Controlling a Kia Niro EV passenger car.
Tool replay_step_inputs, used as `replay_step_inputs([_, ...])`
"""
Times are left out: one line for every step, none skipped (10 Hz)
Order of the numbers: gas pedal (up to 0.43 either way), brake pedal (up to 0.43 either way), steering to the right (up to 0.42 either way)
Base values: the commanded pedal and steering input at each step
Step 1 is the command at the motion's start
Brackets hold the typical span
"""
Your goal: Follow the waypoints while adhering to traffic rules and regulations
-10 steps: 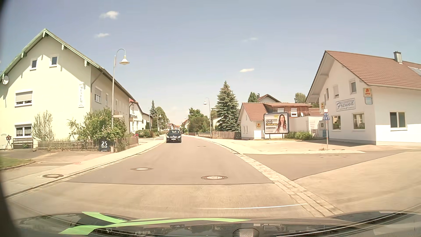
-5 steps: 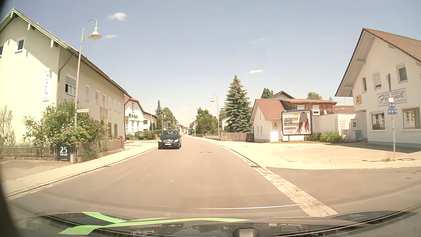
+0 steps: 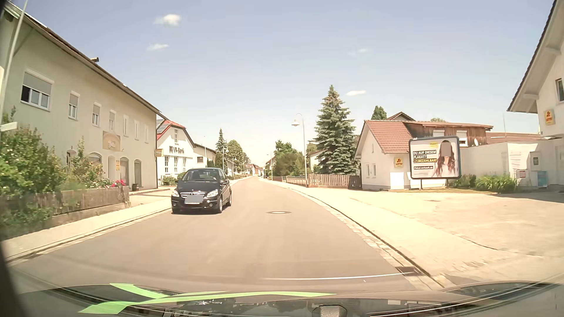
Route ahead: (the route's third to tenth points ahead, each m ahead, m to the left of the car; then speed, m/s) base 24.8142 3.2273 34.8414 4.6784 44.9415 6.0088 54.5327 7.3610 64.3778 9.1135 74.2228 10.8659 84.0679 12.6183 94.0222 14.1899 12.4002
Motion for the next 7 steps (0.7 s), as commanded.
replay_step_inputs([0.150, 0.000, -0.031])
replay_step_inputs([0.150, 0.000, -0.031])
replay_step_inputs([0.150, 0.000, -0.031])
replay_step_inputs([0.169, 0.000, -0.030])
replay_step_inputs([0.169, 0.000, -0.029])
replay_step_inputs([0.177, 0.000, -0.029])
replay_step_inputs([0.177, 0.000, -0.029])
